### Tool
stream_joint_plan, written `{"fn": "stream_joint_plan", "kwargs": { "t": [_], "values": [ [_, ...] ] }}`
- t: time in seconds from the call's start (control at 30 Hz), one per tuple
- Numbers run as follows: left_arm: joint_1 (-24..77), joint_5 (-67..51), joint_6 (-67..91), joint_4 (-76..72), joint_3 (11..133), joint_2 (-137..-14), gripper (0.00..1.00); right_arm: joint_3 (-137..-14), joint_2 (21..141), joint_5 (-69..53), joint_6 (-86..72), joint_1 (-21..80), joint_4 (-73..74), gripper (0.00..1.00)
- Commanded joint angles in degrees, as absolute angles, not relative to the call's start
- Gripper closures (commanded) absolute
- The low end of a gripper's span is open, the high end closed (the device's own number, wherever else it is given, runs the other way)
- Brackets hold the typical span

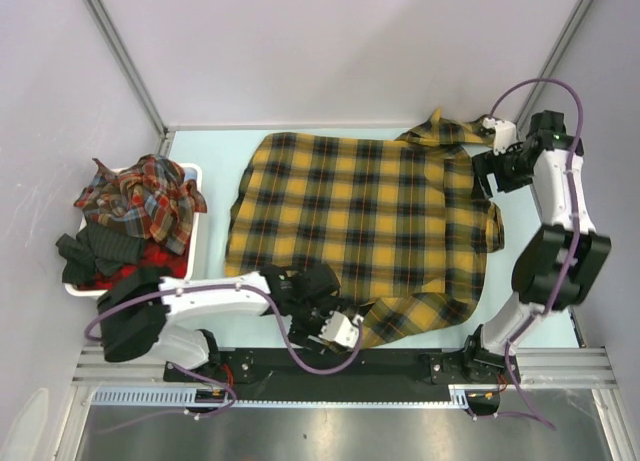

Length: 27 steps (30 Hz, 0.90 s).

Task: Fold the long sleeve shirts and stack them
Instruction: Fold the shirt

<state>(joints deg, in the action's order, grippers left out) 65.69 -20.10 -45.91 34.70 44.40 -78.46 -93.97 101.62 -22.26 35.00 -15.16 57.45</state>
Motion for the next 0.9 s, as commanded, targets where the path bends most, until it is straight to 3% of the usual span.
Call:
{"fn": "stream_joint_plan", "kwargs": {
  "t": [0.0,0.07,0.1,0.17,0.27,0.3,0.67,0.87],
  "values": [
    [68.47,-12.57,-47.99,29.27,45.26,-83.57,0.23,-89.49,93.00,-27.77,41.04,-13.54,63.63,0.14],
    [69.16,-12.39,-47.81,29.27,45.53,-84.81,0.31,-85.97,92.03,-27.60,41.22,-13.54,63.28,0.14],
    [69.69,-12.48,-47.99,29.88,45.96,-85.60,0.47,-85.17,91.67,-27.51,41.31,-13.54,63.02,0.15],
    [71.62,-13.27,-47.82,32.24,46.49,-85.78,0.64,-83.59,91.58,-27.60,41.83,-13.54,63.45,0.16],
    [73.47,-16.07,-47.29,34.10,47.90,-83.25,0.97,-81.14,90.79,-25.68,43.24,-13.88,64.25,0.19],
    [73.65,-18.96,-46.94,34.45,48.86,-82.54,1.00,-80.51,90.44,-25.23,43.42,-14.32,63.29,0.19],
    [74.88,-42.96,-34.99,41.92,66.58,-78.14,1.00,-82.35,92.90,-25.49,44.74,-18.11,65.13,0.21],
    [71.39,-62.45,-15.51,36.15,77.42,-80.24,1.00,-87.36,93.78,-27.95,42.37,-18.19,65.65,0.21]
  ]
}}
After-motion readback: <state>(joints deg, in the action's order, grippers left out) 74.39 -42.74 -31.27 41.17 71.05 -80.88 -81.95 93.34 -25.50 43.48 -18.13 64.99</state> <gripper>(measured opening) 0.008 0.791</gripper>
